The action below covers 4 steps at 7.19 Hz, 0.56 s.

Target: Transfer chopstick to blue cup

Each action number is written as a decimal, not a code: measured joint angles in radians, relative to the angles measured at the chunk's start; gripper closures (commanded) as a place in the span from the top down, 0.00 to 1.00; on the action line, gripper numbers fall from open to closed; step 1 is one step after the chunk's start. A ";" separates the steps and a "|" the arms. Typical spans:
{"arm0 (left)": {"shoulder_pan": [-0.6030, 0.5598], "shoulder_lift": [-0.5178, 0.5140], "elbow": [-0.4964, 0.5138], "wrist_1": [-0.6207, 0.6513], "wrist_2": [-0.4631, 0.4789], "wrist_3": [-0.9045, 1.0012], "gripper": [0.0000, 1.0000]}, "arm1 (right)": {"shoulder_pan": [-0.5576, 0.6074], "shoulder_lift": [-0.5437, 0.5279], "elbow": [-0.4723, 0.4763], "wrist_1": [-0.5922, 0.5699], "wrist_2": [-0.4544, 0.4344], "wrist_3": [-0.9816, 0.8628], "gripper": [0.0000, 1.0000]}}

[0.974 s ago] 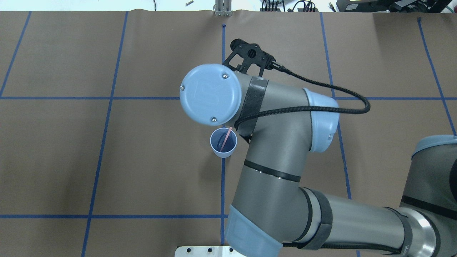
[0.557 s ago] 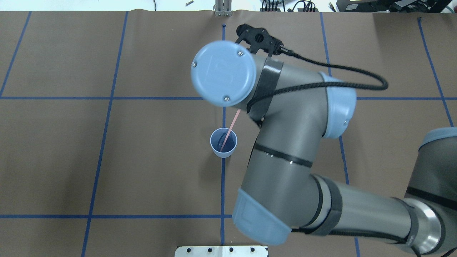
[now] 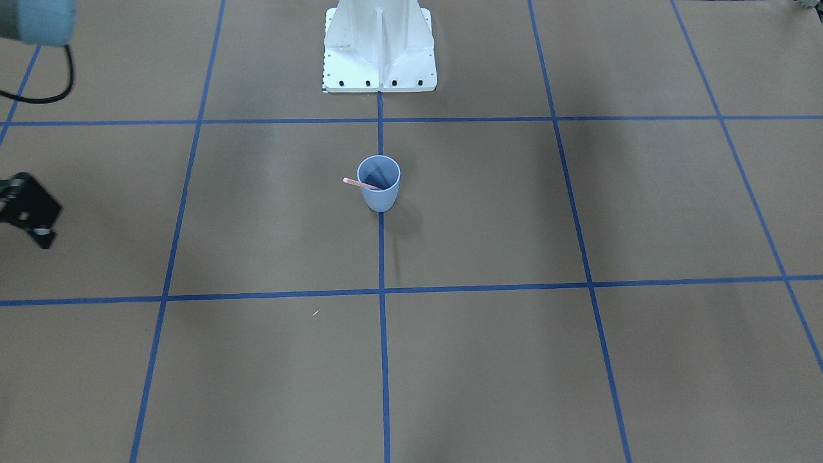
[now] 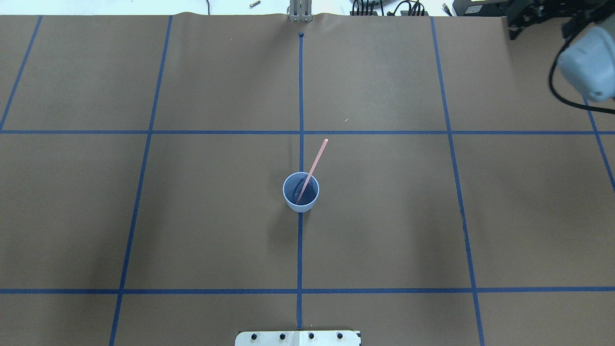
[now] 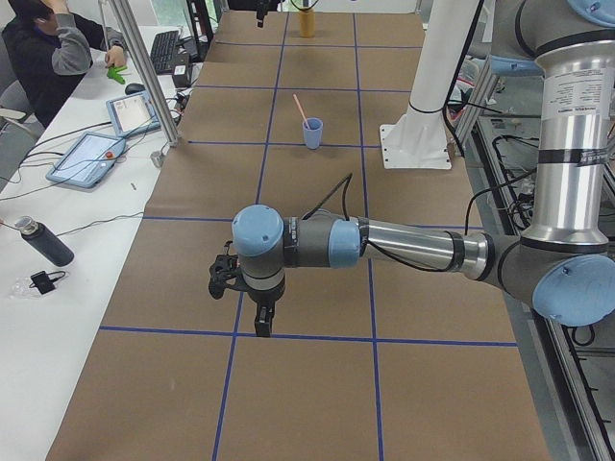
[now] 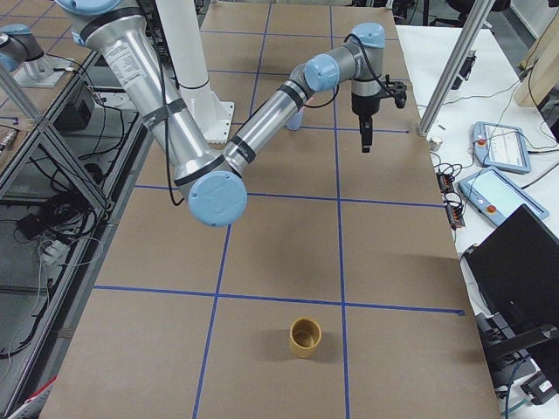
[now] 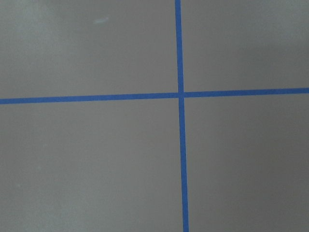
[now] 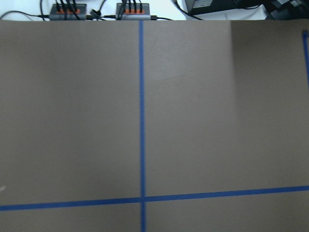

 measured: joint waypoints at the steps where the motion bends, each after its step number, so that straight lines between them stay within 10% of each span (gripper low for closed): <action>1: -0.001 0.007 -0.012 0.001 0.015 0.001 0.98 | 0.083 -0.106 -0.007 0.007 0.032 -0.180 1.00; 4: -0.001 0.040 -0.017 0.002 0.053 0.000 0.98 | 0.269 -0.438 -0.009 0.120 0.079 -0.467 1.00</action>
